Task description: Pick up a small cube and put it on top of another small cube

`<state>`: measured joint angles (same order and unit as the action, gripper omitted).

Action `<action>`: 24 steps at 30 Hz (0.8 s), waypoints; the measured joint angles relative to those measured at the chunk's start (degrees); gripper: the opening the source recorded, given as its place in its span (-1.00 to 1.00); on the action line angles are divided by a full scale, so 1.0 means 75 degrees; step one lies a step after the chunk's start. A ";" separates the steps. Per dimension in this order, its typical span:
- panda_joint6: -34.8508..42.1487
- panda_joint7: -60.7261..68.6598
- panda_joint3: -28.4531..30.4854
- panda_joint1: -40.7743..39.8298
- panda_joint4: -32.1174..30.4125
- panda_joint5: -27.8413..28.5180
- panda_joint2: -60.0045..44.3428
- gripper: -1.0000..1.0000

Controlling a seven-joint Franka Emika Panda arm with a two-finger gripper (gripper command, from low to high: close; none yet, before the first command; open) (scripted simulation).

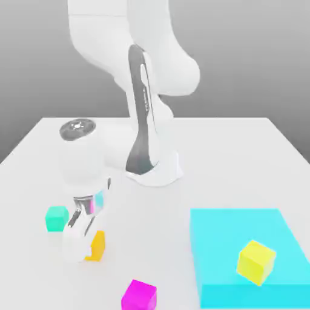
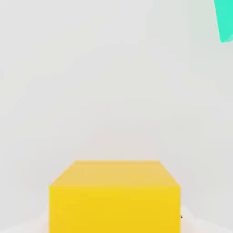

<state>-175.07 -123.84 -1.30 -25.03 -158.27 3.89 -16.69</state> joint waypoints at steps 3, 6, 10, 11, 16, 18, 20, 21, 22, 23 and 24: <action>0.0547 0.0112 -0.0168 -0.0130 -0.0125 -0.0152 0.0673 -1.00; 0.1205 0.0270 -0.0260 -0.0172 -0.0277 -0.0362 0.1483 -1.00; 0.1935 0.0862 0.0160 -0.1018 -0.0522 -0.0370 0.2456 -1.00; 0.2099 0.1057 0.0300 -0.1223 -0.0588 -0.0344 0.2686 -1.00; 0.2414 0.1820 0.0999 -0.1835 -0.0822 -0.0228 0.3240 -1.00; 0.1979 0.1940 0.1047 -0.1838 -0.0809 -0.0334 0.2790 -1.00; 0.1478 0.2080 0.1056 -0.1803 -0.0782 -0.0518 0.2259 -1.00; 0.1221 0.2169 0.1009 -0.1820 -0.0767 -0.0642 0.1985 -1.00; 0.1005 0.2248 0.0950 -0.1844 -0.0753 -0.0752 0.1754 1.00; 0.1005 0.2248 0.0950 -0.1843 -0.0753 -0.0752 0.1754 1.00; 0.1005 0.2248 0.0950 -0.1843 -0.0753 -0.0752 0.1754 1.00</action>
<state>-167.53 -106.98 5.82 -38.86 -163.92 -1.75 -3.53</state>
